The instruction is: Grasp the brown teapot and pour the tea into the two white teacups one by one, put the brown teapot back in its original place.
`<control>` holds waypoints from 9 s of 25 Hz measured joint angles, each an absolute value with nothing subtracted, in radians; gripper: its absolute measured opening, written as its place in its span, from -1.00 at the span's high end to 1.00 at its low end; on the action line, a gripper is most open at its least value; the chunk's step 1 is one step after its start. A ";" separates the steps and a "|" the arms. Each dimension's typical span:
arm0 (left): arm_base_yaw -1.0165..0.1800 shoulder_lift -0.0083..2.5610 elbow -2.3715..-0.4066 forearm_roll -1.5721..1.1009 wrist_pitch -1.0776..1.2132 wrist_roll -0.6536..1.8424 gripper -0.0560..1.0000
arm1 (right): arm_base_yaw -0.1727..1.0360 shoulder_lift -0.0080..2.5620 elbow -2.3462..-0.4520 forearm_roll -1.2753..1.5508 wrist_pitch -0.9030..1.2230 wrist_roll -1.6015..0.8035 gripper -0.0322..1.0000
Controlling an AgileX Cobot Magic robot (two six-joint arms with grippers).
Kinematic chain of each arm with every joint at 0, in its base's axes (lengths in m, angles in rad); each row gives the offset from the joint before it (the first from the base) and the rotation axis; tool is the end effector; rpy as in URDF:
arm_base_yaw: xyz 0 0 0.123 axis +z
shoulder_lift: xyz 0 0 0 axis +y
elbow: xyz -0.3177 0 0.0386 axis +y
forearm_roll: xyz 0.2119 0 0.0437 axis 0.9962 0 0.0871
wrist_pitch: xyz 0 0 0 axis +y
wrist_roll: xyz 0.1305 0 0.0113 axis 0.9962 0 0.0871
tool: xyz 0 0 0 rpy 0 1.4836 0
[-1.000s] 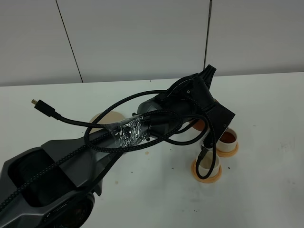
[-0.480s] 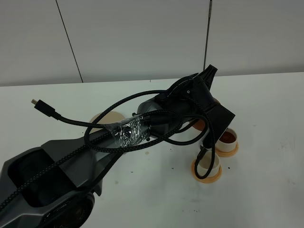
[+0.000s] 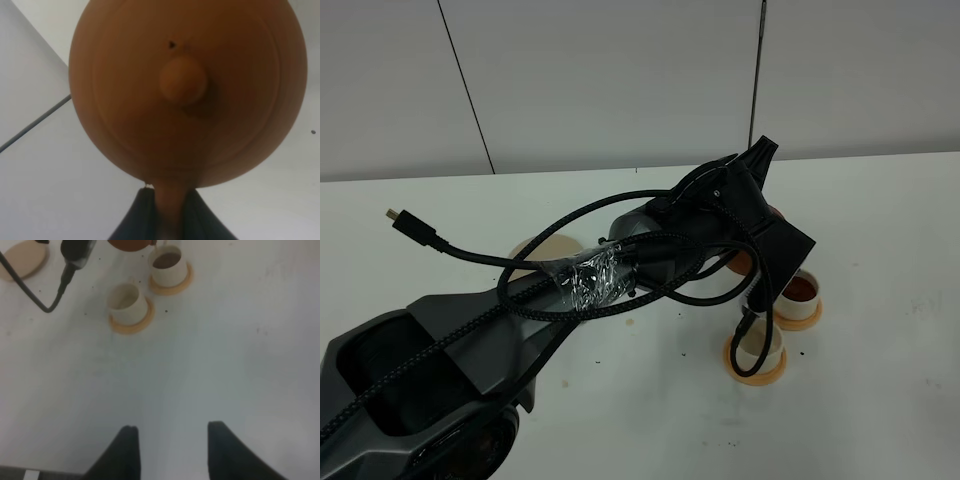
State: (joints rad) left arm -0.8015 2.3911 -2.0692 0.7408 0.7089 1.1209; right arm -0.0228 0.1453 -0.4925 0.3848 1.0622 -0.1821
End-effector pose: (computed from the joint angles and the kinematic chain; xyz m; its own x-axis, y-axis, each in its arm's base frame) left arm 0.4278 -0.3590 0.2015 0.5048 0.7542 0.4200 0.4248 -0.6406 0.6397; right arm -0.0210 0.0435 0.2510 -0.5634 0.0248 -0.8258 -0.2429 0.9504 0.1942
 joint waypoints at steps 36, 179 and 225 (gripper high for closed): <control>-0.713 2.356 -2.069 0.462 0.852 0.730 0.58 | -0.023 0.145 -0.493 0.385 1.062 -0.182 0.33; -0.817 2.093 -1.512 0.816 0.630 0.698 0.58 | -0.023 0.145 -0.493 0.388 1.059 -0.182 0.33; -0.850 2.111 -1.512 0.964 0.594 0.716 0.58 | -0.023 0.145 -0.493 0.388 1.059 -0.182 0.33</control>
